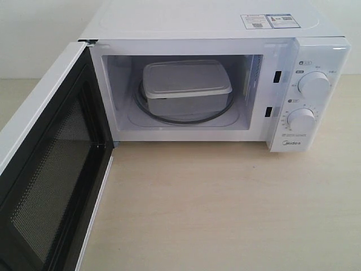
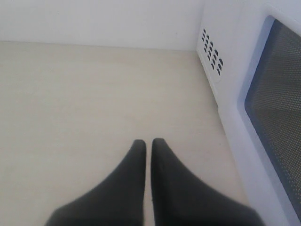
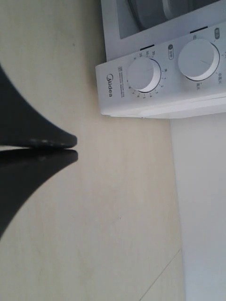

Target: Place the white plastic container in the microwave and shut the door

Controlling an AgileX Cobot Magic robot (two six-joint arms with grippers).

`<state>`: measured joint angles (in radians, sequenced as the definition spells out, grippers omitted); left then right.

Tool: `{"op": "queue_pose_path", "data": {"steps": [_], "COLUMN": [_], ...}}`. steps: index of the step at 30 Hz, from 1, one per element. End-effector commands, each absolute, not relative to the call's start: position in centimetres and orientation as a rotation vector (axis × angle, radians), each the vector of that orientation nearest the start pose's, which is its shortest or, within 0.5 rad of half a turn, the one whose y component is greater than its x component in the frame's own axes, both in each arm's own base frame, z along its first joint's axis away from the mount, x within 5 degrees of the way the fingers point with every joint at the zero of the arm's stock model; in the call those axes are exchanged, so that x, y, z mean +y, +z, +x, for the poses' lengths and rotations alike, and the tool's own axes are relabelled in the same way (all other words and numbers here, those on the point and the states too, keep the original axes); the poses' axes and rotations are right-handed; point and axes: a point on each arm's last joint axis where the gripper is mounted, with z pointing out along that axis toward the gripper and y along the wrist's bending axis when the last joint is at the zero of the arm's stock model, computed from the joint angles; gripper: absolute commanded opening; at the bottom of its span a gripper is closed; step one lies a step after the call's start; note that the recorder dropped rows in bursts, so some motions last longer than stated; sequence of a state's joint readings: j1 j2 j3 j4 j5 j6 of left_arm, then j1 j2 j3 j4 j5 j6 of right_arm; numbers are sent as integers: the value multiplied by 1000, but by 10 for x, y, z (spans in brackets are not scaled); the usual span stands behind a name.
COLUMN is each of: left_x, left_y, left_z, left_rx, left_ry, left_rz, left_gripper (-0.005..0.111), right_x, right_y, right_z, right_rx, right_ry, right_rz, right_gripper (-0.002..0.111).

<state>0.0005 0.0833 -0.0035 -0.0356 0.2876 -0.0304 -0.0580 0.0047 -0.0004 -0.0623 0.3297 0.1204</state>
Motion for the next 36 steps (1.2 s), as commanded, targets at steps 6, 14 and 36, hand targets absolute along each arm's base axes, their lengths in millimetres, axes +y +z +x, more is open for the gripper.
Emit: {"op": "queue_pose_path", "data": {"steps": [6, 14, 36], "left_x": [-1, -2, -10], "left_y": [193, 284, 355], "left_z": [59, 38, 6], "left_rx": [1812, 1676, 1587], "left_ry": [-96, -119, -226], "left_rz": [-108, -97, -72], "left_gripper": [4, 4, 4], "right_x": [-5, -5, -5], "right_y": [184, 184, 184], "right_z": [54, 54, 54], "right_rx": [1806, 1806, 1806], "right_ry": [-21, -21, -21], "right_rz": [123, 123, 123], "right_gripper": [0, 0, 0]}}
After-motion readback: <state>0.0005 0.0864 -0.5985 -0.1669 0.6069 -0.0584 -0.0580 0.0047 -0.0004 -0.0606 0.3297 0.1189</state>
